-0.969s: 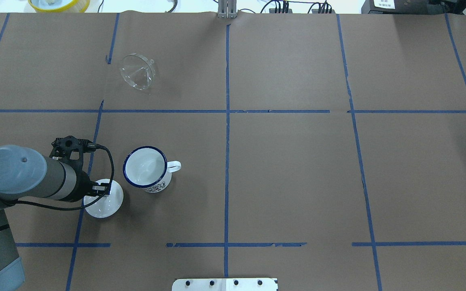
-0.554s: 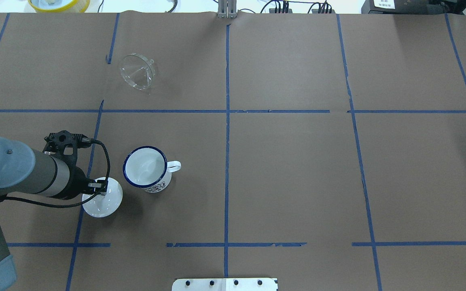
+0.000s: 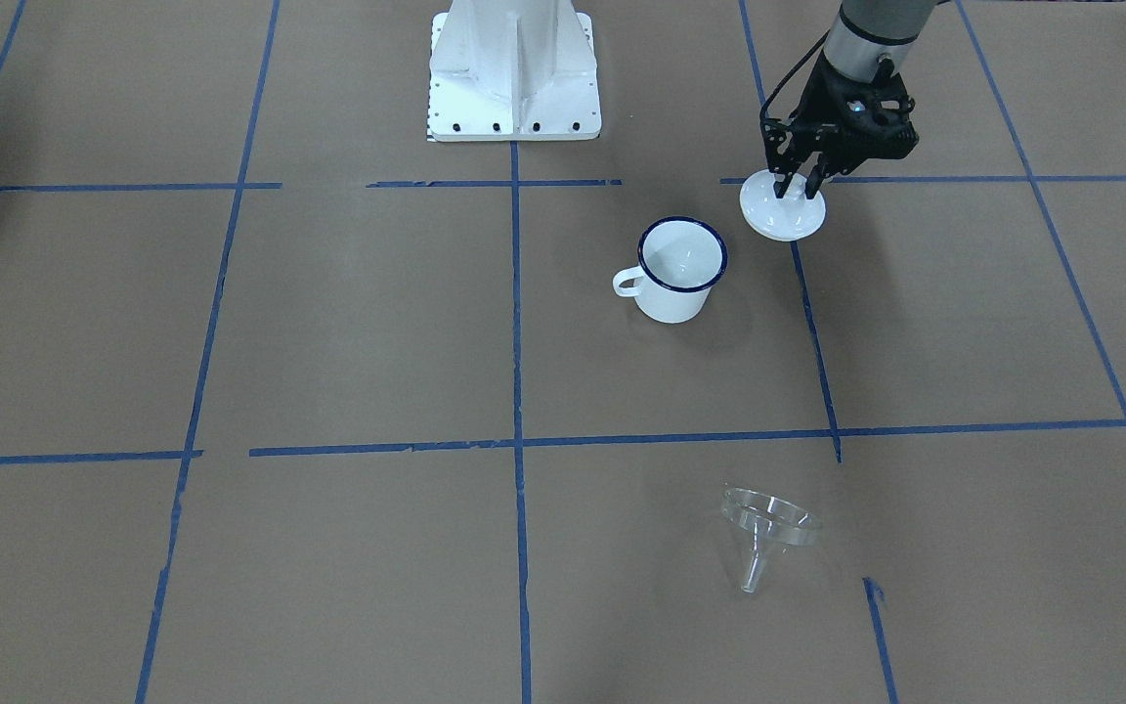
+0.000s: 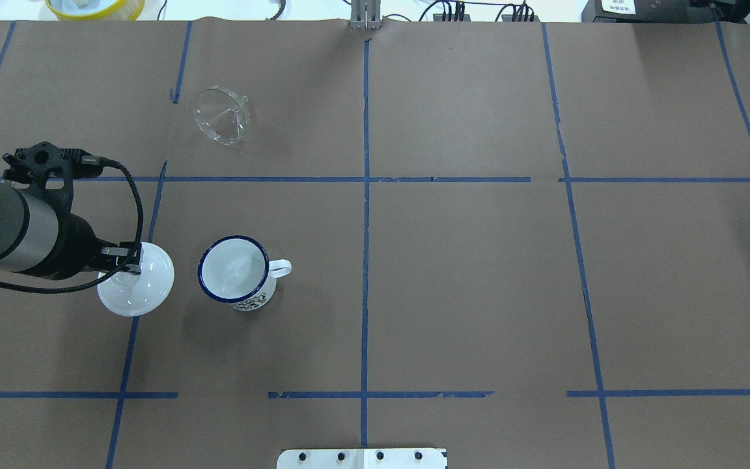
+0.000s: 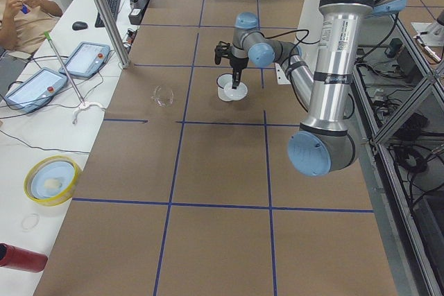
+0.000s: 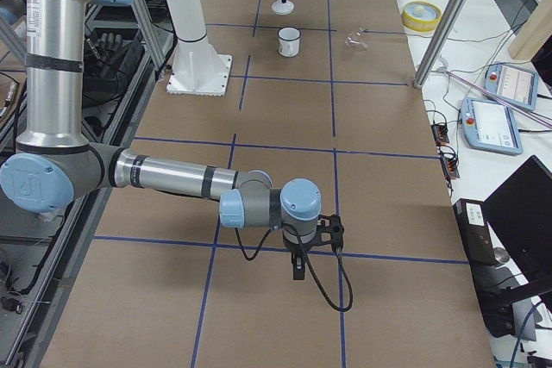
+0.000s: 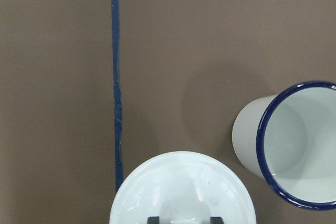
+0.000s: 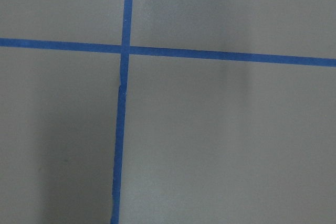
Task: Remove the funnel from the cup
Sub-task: 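Lift the white lid with the left gripper and move it over the mug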
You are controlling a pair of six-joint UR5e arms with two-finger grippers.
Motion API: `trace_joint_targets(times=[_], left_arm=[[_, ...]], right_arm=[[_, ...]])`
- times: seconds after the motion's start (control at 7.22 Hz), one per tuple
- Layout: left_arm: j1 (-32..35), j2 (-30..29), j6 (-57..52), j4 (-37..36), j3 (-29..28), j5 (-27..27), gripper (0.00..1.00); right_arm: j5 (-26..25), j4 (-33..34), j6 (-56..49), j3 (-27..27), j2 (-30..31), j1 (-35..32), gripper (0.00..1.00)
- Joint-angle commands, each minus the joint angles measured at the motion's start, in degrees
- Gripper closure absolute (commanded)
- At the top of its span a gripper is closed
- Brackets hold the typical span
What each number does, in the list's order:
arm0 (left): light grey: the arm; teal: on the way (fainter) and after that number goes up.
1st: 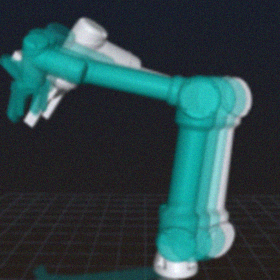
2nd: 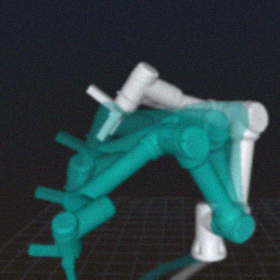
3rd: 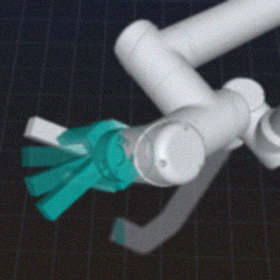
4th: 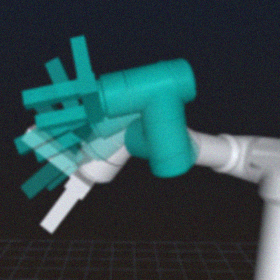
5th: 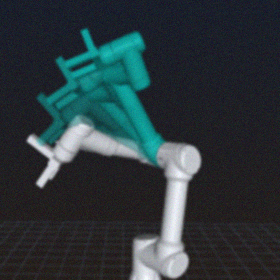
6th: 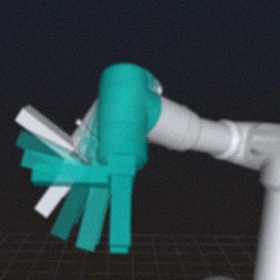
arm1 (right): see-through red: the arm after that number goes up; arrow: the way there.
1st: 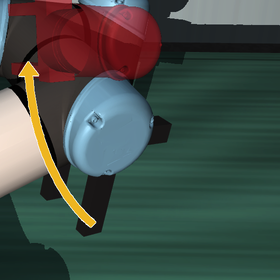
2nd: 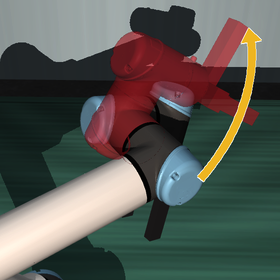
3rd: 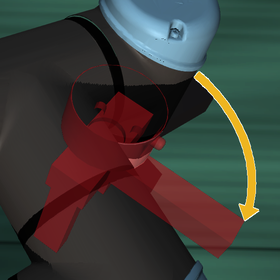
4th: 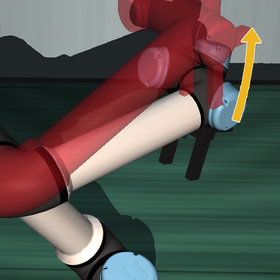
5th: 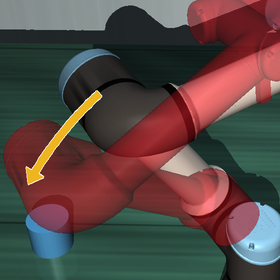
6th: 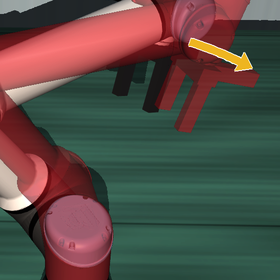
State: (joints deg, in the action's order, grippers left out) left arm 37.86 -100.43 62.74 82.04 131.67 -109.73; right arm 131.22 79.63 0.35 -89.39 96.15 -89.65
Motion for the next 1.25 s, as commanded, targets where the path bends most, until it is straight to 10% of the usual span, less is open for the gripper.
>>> trace_joint_targets(times=[0.0, 1.11], left_arm=[[0.2, -9.7, 0.7, -5.7, -4.7, -0.1, 1.00], [-3.6, -17.0, 6.5, -4.3, -15.2, 0.0, 1.00]], right_arm=[[0.0, 0.0, 0.0, 0.0, 0.0, 0.0, 0.00], [0.0, 0.0, 0.0, 0.0, 0.0, 0.0, 0.00]])
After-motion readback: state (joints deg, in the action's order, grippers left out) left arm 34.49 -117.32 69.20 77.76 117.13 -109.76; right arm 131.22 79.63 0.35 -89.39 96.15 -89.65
